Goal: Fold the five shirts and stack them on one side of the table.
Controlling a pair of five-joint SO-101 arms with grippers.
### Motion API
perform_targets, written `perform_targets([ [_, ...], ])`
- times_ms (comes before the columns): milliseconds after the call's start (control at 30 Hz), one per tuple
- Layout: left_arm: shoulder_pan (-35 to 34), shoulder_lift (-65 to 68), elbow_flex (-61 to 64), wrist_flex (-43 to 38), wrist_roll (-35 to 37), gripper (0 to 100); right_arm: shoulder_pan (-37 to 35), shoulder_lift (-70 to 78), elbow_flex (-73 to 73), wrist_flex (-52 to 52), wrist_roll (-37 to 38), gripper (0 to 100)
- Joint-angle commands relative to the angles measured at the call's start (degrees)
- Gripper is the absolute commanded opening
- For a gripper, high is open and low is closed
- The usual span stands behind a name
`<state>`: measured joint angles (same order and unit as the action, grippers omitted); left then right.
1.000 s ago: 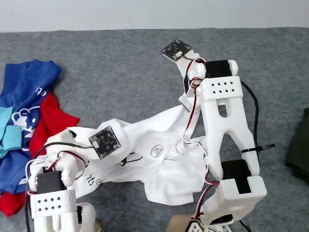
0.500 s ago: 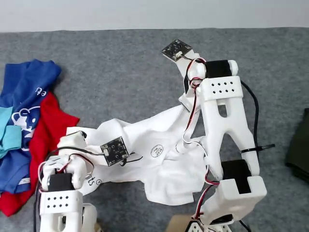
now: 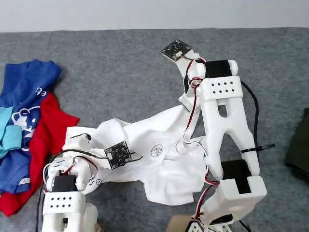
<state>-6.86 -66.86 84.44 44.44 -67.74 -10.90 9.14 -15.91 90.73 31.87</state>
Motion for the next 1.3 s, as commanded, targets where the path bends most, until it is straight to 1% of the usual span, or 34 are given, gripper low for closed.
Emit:
perform_targets([
  [0, 0.4, -0.6, -0.8, -1.0, -0.5, 3, 0.5, -2.6, -3.2, -0.3, -0.5, 0.8],
  [33, 0.4, -0.6, -1.6, -0.9, -0.5, 0, 0.5, -2.6, -3.2, -0.3, -0.5, 0.8],
  [133, -0.1, -0.6, -4.3, -0.9, 0.1, 0, 0.6, -2.7, -3.2, -0.3, -0.5, 0.8],
  [167, -0.2, -0.6, -5.4, -0.9, 1.5, 0, 0.6, -2.7, -3.2, -0.3, -0.5, 0.8],
  [367, -0.3, -0.6, -17.2, -0.8, 14.6, 0, 0.6, -5.5, -3.3, 0.4, -0.5, 0.8],
  [467, -2.3, -0.4, -23.7, 3.1, 19.7, 0, 0.6, -8.0, -3.3, 0.5, -0.4, 0.8],
  [600, -3.9, -0.3, -25.5, 8.9, 20.7, 0, 0.7, -8.6, -3.0, 0.6, -0.3, 0.8],
  [733, -5.5, 1.2, -25.6, 10.0, 22.2, 1, 0.5, -8.0, -3.0, 0.9, -0.5, 0.8],
  [800, -5.9, 4.7, -27.5, 12.7, 22.4, 4, 0.5, -8.0, -3.0, 0.9, -0.5, 0.8],
  [867, -7.3, 9.8, -32.2, 17.2, 25.1, 8, 0.5, -8.0, -3.0, 1.4, -0.5, 0.8],
  [900, -7.6, 12.9, -35.7, 20.0, 26.2, 9, 0.5, -8.0, -3.0, 2.0, -0.5, 0.8],
  [1067, -6.4, 30.2, -55.2, 35.2, 26.0, 9, 0.7, -8.3, -3.0, 4.4, -0.5, 0.8],
  [1167, -4.8, 39.3, -63.1, 41.3, 22.9, 9, 0.7, -8.4, -3.0, 4.4, -0.5, 0.8],
  [1267, -2.5, 46.1, -66.9, 45.1, 18.4, 9, 0.7, -8.4, -3.0, 4.4, -0.6, 0.8],
])
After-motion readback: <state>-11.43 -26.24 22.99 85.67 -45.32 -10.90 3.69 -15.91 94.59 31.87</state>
